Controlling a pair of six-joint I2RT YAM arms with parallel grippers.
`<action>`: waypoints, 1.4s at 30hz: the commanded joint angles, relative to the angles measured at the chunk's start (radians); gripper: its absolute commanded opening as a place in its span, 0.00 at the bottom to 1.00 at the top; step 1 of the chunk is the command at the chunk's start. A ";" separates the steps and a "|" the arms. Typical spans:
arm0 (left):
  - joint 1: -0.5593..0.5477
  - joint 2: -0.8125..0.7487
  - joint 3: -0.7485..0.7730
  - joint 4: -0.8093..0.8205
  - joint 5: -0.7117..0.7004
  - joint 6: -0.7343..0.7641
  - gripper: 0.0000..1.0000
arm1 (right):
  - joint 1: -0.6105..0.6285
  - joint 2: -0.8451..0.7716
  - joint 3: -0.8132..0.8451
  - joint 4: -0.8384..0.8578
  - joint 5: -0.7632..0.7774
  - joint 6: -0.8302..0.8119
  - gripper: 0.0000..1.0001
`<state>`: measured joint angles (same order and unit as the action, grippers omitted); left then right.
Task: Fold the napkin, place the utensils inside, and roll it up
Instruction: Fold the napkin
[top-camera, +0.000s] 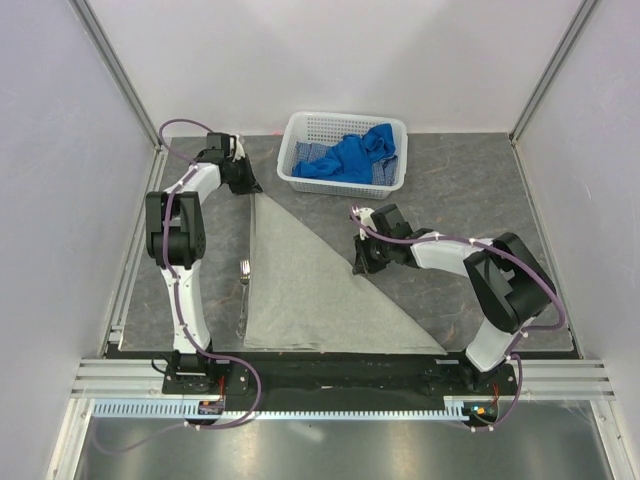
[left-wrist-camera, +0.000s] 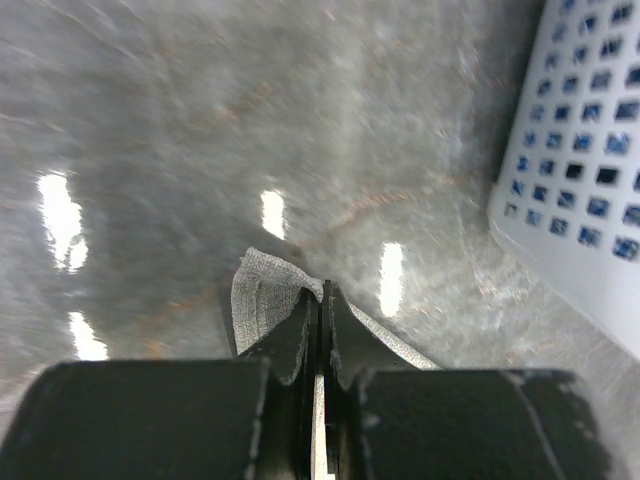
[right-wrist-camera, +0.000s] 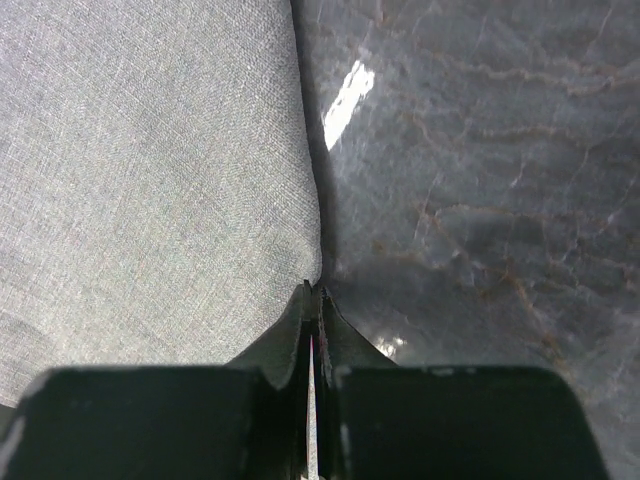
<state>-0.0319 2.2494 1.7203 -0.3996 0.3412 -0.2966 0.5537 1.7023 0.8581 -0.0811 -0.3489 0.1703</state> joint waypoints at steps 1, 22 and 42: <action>0.029 0.035 0.073 -0.002 -0.002 0.024 0.02 | 0.002 0.059 0.090 -0.031 0.059 -0.034 0.00; 0.067 -0.059 0.226 -0.025 0.016 -0.033 0.79 | 0.063 -0.099 0.266 -0.221 0.238 -0.088 0.65; 0.069 -0.740 -0.391 0.002 -0.030 -0.055 0.96 | 0.537 -0.044 0.196 -0.100 0.310 0.075 0.56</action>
<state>0.0353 1.6093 1.4555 -0.3706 0.2703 -0.3298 1.0061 1.6184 1.0298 -0.2386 -0.0566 0.2066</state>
